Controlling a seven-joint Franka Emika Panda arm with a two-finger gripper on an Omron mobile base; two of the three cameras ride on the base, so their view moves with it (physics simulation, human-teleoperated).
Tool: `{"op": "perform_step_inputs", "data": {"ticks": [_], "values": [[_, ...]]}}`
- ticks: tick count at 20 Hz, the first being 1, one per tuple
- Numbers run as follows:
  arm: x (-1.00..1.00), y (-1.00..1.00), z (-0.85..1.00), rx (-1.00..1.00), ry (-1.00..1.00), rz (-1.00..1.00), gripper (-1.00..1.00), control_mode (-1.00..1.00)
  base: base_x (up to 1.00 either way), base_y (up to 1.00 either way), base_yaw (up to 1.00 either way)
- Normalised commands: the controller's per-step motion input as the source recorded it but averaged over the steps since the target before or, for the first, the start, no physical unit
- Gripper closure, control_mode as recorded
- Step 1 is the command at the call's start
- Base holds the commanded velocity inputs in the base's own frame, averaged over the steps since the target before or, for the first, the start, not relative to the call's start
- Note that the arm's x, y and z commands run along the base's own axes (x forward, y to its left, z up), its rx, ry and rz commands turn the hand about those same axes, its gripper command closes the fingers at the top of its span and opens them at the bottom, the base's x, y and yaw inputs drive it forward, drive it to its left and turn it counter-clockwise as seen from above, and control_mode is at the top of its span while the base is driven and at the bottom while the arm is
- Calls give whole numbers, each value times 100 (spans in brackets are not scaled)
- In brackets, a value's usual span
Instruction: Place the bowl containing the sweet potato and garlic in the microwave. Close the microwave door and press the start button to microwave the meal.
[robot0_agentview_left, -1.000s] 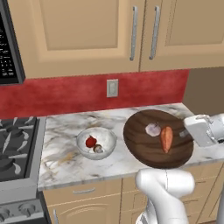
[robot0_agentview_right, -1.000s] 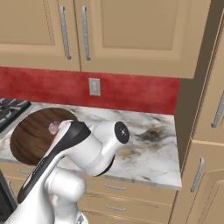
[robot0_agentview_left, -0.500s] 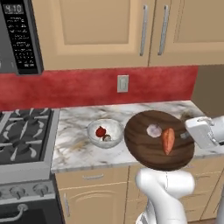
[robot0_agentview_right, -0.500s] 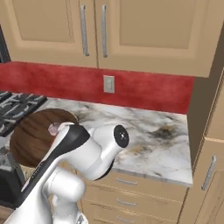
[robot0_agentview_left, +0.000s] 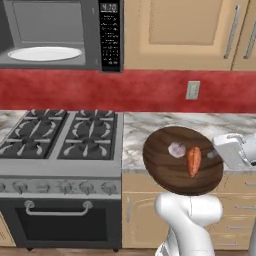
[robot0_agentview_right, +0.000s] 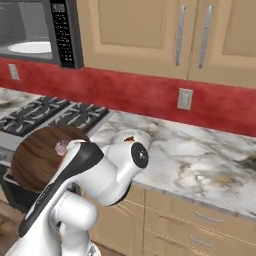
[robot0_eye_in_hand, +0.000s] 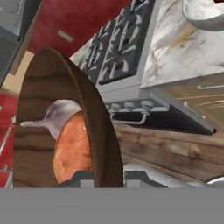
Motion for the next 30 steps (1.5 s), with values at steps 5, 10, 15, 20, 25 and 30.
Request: {"op": "perform_step_inputs", "data": {"ticks": [5,10,15,20,25,30], "values": [[0,0,0,0,0,0,100,100,0,100,20],[0,0,0,0,0,0,100,100,16,95,12],[0,0,0,0,0,0,100,100,1,70,6],[0,0,0,0,0,0,100,100,10,29,0],[0,0,0,0,0,0,100,100,35,10,-5],[0,0,0,0,0,0,100,100,34,43,-10]]}}
